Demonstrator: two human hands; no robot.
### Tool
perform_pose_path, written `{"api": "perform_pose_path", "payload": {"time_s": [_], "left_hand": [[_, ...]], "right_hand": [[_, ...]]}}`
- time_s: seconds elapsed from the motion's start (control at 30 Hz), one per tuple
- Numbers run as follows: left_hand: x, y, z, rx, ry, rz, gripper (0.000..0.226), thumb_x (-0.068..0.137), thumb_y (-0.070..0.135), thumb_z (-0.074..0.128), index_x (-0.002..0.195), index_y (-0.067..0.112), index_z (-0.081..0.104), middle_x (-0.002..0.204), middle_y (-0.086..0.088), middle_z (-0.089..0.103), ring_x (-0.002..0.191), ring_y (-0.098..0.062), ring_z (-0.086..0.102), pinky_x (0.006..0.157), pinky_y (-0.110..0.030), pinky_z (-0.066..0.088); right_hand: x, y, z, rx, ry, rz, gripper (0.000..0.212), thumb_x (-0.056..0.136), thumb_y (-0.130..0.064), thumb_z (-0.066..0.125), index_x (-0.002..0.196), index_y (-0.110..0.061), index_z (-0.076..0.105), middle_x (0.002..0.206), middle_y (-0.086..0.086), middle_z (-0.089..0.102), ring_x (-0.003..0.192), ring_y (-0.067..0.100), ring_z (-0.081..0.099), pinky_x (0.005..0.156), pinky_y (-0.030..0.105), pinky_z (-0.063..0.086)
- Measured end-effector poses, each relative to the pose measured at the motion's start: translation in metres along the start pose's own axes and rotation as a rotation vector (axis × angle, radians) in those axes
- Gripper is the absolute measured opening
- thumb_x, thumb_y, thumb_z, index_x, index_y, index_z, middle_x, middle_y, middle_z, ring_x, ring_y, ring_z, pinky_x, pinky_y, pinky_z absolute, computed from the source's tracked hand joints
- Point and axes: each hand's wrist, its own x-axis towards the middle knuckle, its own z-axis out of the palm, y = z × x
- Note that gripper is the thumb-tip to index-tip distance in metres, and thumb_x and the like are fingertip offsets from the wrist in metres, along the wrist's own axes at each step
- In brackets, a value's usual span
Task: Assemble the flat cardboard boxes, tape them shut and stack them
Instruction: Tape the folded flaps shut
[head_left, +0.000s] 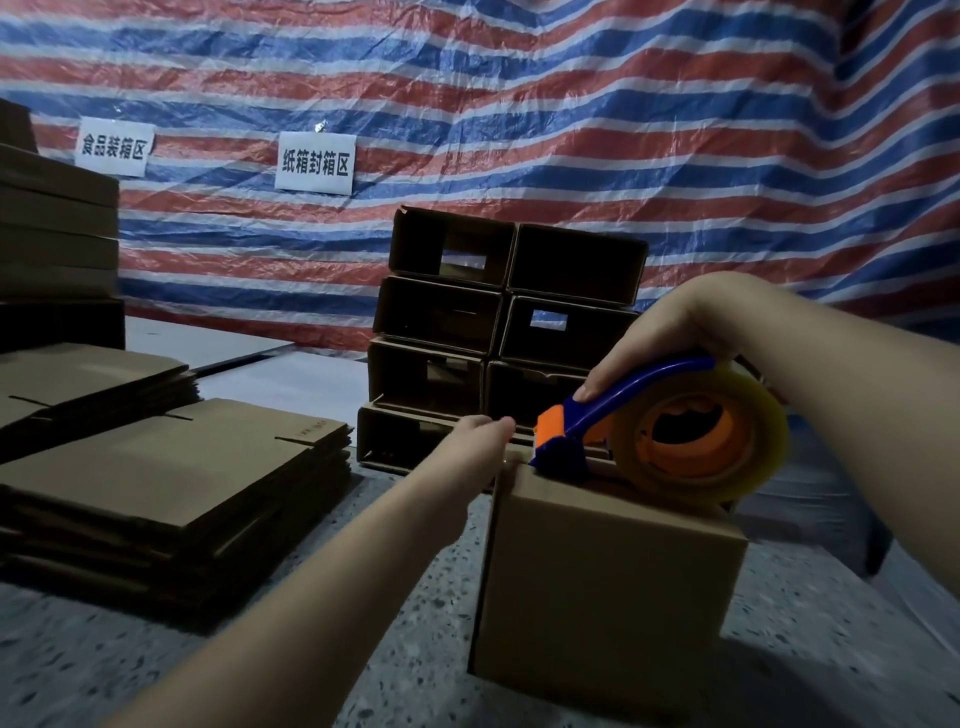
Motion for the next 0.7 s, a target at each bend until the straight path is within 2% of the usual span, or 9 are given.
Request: {"api": "perform_pose_path", "payload": {"time_s": [0.1,0.2,0.3,0.4,0.5,0.57,0.7], "left_hand": [[-0.006,-0.006,0.007,0.048,-0.094,-0.052,0.042,0.101,0.034,0.048,0.141,0.021,0.048,0.133,-0.006,0.056,0.122,-0.022,0.05,0.107,-0.042,0.034],[-0.008,-0.005,0.006,0.061,-0.054,0.012,0.041,0.1,0.025,0.05,0.141,0.02,0.049,0.13,-0.005,0.057,0.116,-0.017,0.053,0.094,-0.033,0.041],[-0.01,0.001,0.006,0.099,-0.009,0.064,0.047,0.099,0.016,0.051,0.146,0.018,0.043,0.138,-0.007,0.052,0.115,-0.018,0.051,0.084,-0.026,0.04],[-0.011,0.001,0.006,0.111,0.001,0.098,0.044,0.099,0.018,0.054,0.142,0.019,0.047,0.126,-0.003,0.055,0.109,-0.016,0.052,0.08,-0.023,0.041],[-0.009,-0.001,0.005,0.122,0.027,0.107,0.04,0.099,0.021,0.055,0.138,0.019,0.052,0.118,0.0,0.057,0.106,-0.015,0.055,0.073,-0.021,0.043],[-0.009,-0.001,0.006,0.128,0.026,0.113,0.037,0.099,0.022,0.055,0.136,0.019,0.055,0.12,-0.001,0.059,0.103,-0.013,0.056,0.069,-0.02,0.043],[-0.013,0.002,0.006,0.156,0.031,0.129,0.03,0.098,0.024,0.058,0.128,0.018,0.059,0.116,0.001,0.063,0.097,-0.009,0.058,0.067,-0.019,0.044]], "right_hand": [[0.0,0.0,0.001,0.001,0.005,0.001,0.074,0.068,-0.06,0.073,0.126,-0.014,0.067,0.09,0.006,0.07,0.072,0.015,0.065,0.068,0.025,0.052],[-0.001,0.0,-0.003,-0.043,0.039,0.015,0.072,0.063,-0.063,0.075,0.116,-0.014,0.07,0.087,0.007,0.072,0.069,0.016,0.068,0.063,0.025,0.057],[-0.005,0.007,-0.011,-0.063,0.05,0.039,0.085,0.052,-0.065,0.083,0.115,-0.01,0.071,0.087,0.01,0.074,0.069,0.02,0.071,0.061,0.029,0.059],[-0.011,0.032,-0.021,-0.052,0.083,0.076,0.099,0.039,-0.068,0.092,0.116,-0.01,0.072,0.095,0.013,0.076,0.077,0.025,0.074,0.065,0.032,0.059],[-0.014,0.058,-0.026,-0.044,0.078,0.116,0.113,0.027,-0.072,0.093,0.12,-0.011,0.07,0.105,0.016,0.076,0.088,0.027,0.074,0.077,0.035,0.058],[-0.012,0.063,-0.023,-0.058,0.052,0.132,0.11,0.031,-0.072,0.093,0.12,-0.011,0.069,0.104,0.015,0.076,0.087,0.027,0.074,0.078,0.035,0.058],[-0.005,0.064,-0.009,-0.096,0.054,0.139,0.099,0.039,-0.07,0.085,0.115,-0.009,0.069,0.091,0.012,0.077,0.076,0.024,0.074,0.067,0.033,0.059]]}}
